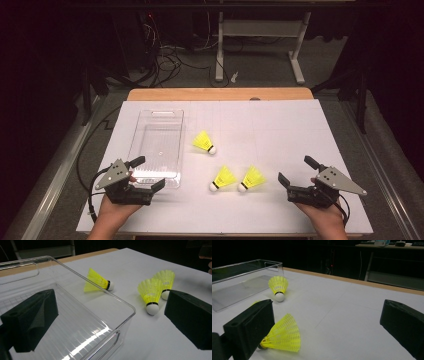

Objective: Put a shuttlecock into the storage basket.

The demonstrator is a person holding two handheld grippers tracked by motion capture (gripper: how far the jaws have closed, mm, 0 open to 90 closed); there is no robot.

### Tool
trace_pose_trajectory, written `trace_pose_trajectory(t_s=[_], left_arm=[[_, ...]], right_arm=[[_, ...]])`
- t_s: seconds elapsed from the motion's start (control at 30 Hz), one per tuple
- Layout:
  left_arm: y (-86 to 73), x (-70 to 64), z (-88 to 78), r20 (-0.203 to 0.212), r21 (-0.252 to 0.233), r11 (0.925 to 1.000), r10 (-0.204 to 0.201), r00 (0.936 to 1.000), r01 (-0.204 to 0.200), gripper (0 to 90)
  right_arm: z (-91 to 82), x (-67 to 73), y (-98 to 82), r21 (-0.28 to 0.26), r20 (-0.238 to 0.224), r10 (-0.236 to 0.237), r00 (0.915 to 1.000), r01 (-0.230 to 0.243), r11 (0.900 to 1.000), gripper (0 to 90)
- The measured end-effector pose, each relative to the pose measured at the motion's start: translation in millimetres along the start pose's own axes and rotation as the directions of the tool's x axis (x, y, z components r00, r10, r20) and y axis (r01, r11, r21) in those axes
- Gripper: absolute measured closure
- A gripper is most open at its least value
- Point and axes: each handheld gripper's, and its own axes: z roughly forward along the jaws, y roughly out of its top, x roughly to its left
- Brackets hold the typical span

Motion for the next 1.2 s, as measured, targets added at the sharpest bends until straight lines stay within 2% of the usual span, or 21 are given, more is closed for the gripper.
trace_pose_trajectory(t_s=[0.77,0.97,1.2], left_arm=[[-0.7,4.1,-3.5,-0.016,-0.003,1.0000,-0.009,0.9998,0.009,0.1],[-2.0,9.5,-10.0,-0.042,-0.005,0.9999,-0.013,0.9990,0.013,0.1],[-4.7,20.8,-20.1,-0.074,-0.016,0.9991,-0.041,0.9964,0.040,0.1]], right_arm=[[1.3,-1.0,-2.1,0.009,0.008,-0.001,1.0000,0.001,1.000,0.1],[0.7,-1.9,-2.7,0.009,0.011,0.002,0.9999,-0.002,1.000,0.1],[0.6,-2.3,-3.3,0.011,0.013,0.006,0.9999,-0.007,1.000,0.1]])
